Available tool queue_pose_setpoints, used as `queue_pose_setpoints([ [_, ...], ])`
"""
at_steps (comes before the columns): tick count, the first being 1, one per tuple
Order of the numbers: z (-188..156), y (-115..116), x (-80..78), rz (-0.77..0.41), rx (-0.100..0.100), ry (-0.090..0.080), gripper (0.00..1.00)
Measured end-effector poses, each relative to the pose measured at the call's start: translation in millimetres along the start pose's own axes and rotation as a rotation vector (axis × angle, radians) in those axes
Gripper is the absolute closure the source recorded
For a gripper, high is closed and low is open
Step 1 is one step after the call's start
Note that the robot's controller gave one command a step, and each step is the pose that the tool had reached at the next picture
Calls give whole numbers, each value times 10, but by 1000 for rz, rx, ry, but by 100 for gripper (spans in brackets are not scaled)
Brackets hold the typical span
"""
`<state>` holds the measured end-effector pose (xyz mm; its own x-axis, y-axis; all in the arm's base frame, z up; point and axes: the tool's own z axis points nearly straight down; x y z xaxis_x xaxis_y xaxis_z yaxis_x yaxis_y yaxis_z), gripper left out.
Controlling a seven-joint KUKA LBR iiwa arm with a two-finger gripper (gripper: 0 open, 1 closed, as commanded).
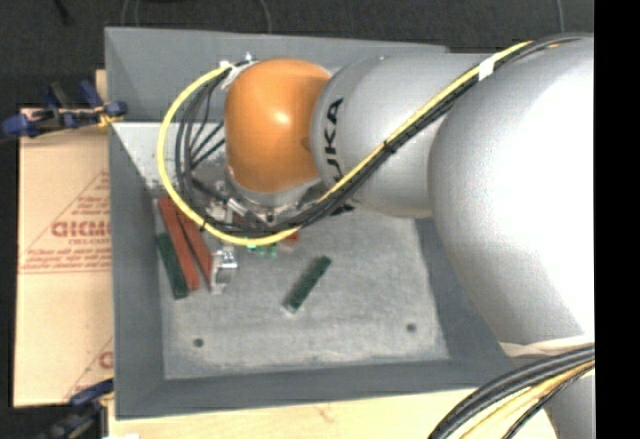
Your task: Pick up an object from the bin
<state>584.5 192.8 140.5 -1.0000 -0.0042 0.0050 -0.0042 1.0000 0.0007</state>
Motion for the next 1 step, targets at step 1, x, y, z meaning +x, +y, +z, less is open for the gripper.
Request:
queue_pose_setpoints([
  [1, -49, -6, -19, 3, -2, -7, 0],
])
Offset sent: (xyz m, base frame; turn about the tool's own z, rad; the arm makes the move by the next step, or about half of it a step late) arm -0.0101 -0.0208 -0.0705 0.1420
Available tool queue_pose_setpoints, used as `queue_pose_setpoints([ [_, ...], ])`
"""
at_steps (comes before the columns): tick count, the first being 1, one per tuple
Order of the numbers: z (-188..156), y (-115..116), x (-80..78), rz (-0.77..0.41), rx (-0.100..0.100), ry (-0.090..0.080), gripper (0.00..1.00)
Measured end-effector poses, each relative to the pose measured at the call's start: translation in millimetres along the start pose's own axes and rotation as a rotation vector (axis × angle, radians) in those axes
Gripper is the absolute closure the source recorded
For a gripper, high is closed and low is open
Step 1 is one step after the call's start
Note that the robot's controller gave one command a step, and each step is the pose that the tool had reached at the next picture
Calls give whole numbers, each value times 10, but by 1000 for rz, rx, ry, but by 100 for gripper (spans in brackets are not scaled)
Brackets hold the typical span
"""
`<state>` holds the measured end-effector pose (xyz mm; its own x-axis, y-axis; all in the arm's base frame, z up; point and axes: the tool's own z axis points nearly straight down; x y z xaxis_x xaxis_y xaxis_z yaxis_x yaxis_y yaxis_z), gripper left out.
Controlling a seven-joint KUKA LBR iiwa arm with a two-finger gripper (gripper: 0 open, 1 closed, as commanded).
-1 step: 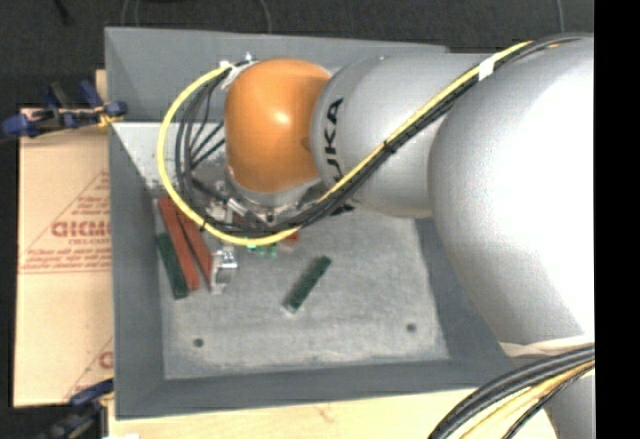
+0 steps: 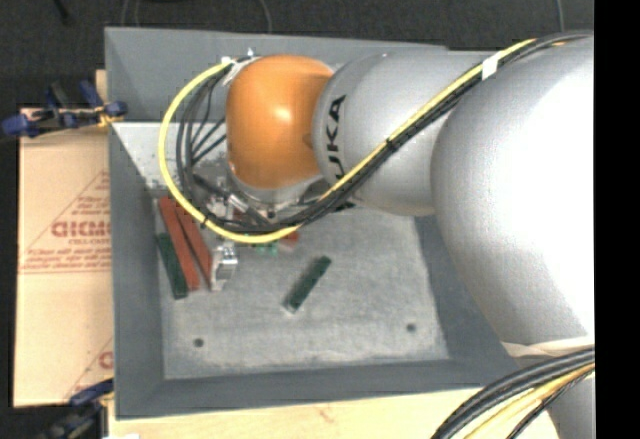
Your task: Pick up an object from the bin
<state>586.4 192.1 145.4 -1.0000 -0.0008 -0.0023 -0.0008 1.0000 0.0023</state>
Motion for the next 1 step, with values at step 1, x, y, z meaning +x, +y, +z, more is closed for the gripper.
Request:
queue_pose_setpoints([
  [1, 667, -166, 101, 136, -4, 7, 100],
])
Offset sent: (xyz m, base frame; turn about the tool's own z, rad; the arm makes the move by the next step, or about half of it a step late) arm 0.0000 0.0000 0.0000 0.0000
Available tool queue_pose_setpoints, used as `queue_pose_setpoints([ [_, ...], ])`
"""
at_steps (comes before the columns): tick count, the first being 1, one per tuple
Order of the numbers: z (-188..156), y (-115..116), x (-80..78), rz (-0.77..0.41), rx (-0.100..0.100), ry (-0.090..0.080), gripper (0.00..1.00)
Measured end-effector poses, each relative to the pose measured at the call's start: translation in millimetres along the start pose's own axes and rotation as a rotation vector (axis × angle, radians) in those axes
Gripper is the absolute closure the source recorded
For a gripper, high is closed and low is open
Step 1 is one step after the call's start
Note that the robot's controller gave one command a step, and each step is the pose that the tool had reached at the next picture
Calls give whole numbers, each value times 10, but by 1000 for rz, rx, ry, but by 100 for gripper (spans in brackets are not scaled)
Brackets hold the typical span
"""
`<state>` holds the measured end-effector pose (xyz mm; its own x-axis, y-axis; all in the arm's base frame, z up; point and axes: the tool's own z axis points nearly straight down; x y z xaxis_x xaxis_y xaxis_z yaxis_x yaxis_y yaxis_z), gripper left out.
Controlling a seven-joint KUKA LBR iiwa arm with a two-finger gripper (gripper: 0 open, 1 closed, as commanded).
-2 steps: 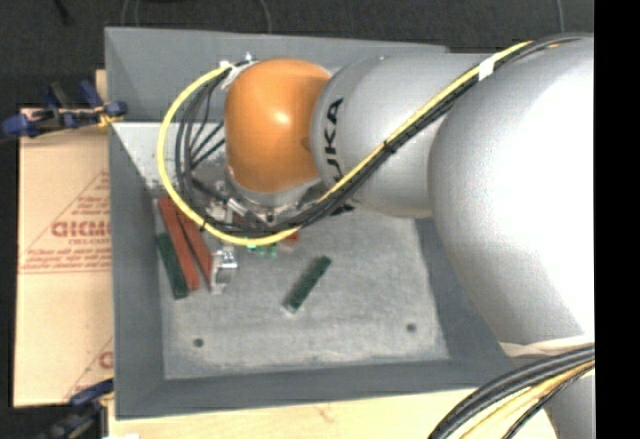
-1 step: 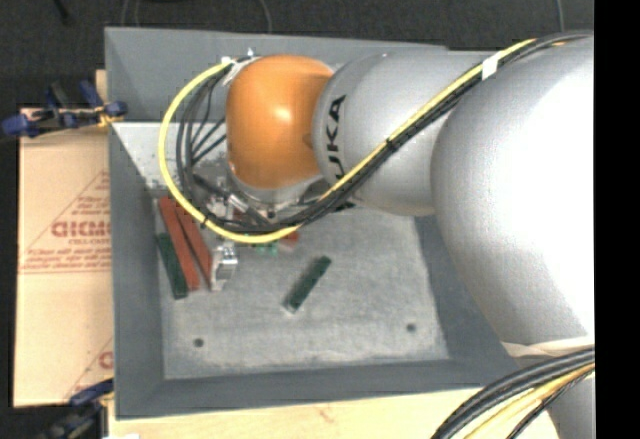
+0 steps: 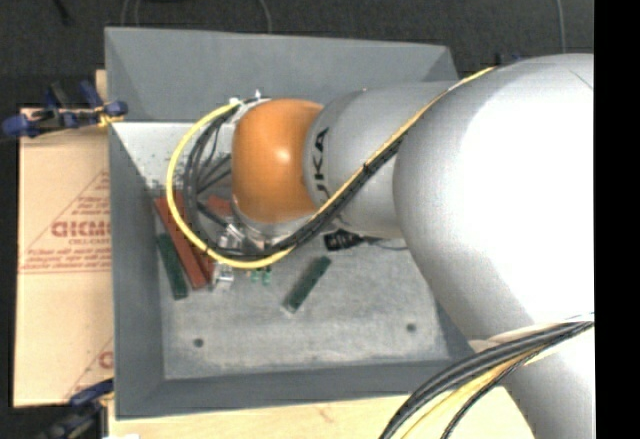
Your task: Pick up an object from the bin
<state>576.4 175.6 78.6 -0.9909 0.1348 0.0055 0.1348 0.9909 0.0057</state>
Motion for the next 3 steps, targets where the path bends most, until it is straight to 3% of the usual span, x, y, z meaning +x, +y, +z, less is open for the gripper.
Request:
queue_pose_setpoints([
  [1, 0, 0, 0, 1, 0, 0, 100],
  [3, -518, 120, -104, -18, 8, -2, 100],
])
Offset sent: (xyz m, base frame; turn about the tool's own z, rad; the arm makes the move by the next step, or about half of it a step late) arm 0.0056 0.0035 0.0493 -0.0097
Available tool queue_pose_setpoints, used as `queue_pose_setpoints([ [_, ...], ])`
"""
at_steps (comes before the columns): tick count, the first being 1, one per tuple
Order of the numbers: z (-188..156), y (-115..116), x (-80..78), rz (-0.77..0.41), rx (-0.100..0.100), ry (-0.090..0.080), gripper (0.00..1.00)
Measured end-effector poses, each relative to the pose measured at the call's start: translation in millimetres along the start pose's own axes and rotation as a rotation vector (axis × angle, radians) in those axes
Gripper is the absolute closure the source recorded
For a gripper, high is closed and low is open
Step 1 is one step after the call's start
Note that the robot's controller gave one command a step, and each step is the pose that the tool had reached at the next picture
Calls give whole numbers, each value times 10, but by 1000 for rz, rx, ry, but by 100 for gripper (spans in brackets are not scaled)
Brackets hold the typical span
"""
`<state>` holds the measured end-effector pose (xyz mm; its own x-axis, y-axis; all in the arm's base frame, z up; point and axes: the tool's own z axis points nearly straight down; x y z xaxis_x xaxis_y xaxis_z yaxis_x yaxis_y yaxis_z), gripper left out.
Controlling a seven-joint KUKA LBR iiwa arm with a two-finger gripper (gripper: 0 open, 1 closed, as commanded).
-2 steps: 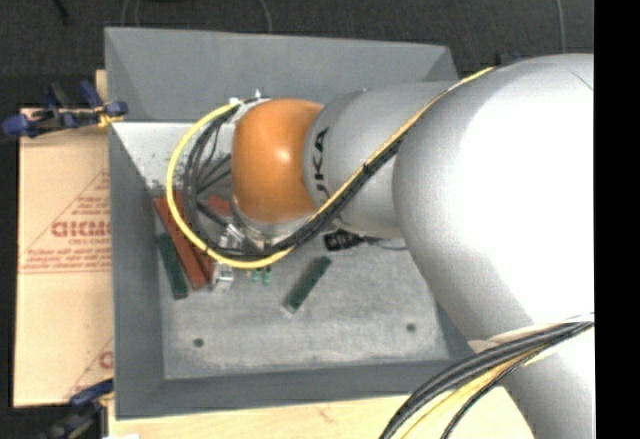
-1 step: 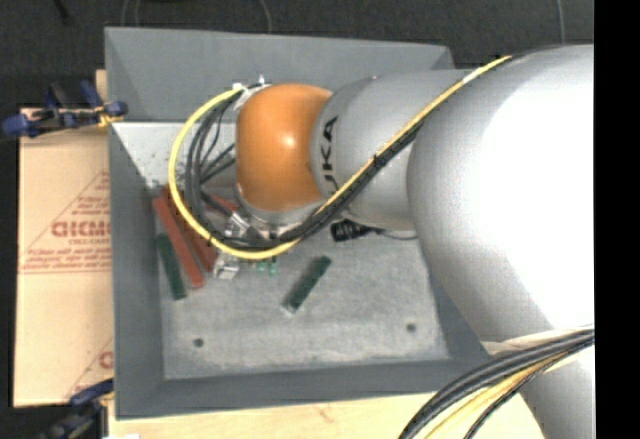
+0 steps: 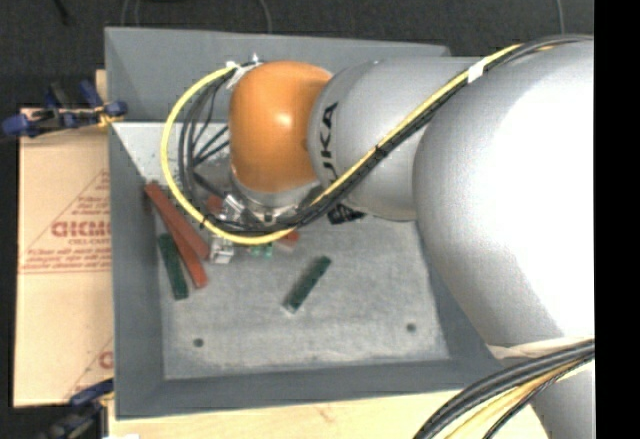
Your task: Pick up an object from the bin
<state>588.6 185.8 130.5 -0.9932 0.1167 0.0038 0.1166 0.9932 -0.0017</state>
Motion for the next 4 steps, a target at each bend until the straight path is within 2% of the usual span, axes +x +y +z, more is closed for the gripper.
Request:
queue_pose_setpoints([
  [1, 80, 282, 125, -20, -3, -5, 0],
  [2, 80, 281, 124, -19, -3, -5, 0],
  [3, 532, 335, 2, -17, -6, -5, 100],
  [4, 532, 335, 2, -16, -6, -5, 100],
])
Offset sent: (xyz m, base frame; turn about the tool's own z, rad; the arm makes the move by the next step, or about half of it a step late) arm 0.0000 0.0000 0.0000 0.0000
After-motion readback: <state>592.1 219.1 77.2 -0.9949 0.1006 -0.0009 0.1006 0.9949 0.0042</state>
